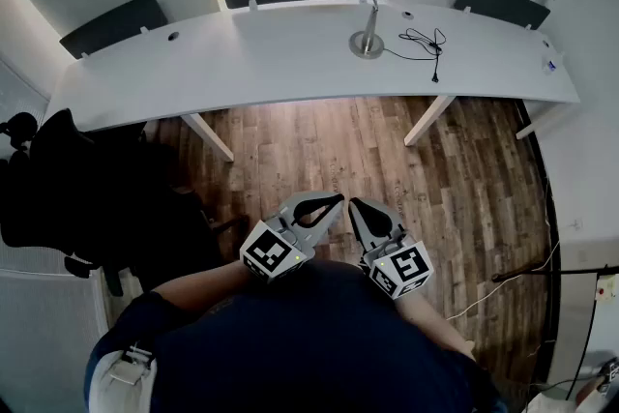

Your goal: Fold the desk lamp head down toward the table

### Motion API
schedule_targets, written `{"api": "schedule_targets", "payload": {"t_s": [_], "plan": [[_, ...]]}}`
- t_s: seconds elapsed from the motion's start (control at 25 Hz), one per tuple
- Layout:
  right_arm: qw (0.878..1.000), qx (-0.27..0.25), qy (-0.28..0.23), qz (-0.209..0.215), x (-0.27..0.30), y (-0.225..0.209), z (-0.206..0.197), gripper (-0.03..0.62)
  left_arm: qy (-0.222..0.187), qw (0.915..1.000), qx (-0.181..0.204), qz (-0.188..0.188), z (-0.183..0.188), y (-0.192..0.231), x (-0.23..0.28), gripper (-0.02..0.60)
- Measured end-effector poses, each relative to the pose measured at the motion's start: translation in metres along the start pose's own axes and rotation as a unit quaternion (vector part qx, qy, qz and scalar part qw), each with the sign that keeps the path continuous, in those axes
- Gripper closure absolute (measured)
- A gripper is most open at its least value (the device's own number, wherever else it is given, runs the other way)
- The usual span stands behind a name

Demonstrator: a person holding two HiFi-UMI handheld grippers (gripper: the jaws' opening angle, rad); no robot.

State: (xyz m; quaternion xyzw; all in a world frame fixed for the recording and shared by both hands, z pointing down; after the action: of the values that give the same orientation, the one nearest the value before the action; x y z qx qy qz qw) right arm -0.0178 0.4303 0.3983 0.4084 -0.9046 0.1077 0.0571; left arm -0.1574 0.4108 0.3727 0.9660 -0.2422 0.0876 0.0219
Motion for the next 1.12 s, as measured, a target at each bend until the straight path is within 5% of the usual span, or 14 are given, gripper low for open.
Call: {"api": "schedule_targets", "payload": {"t_s": [0.72,1.12], "plan": [[1.000,-0.007,-0.006,0.007,-0.009,-0.016,0.008,0.585,0.002,1.0000,-0.006,0.003,0.009,-0.005,0.020,0.575],[1.000,-0.018,-0.016,0.017,-0.036,-0.056,0.004,0.585,-0.013,0.9984,-0.022,0.050,0.009,-0.026,0.047,0.575]]}}
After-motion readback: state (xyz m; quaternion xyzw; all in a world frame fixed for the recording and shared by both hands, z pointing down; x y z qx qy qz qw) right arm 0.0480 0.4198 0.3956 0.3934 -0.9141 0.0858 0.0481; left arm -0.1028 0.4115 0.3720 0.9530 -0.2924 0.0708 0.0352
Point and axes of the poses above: the fingertips, and each gripper's own axes: x forward along the fingers, y to its left, z out of its top, the point moved 8 cm from there along -x, backward along the fingers, and after that the axes turned 6 degrees about y, right-handed, at the moved point
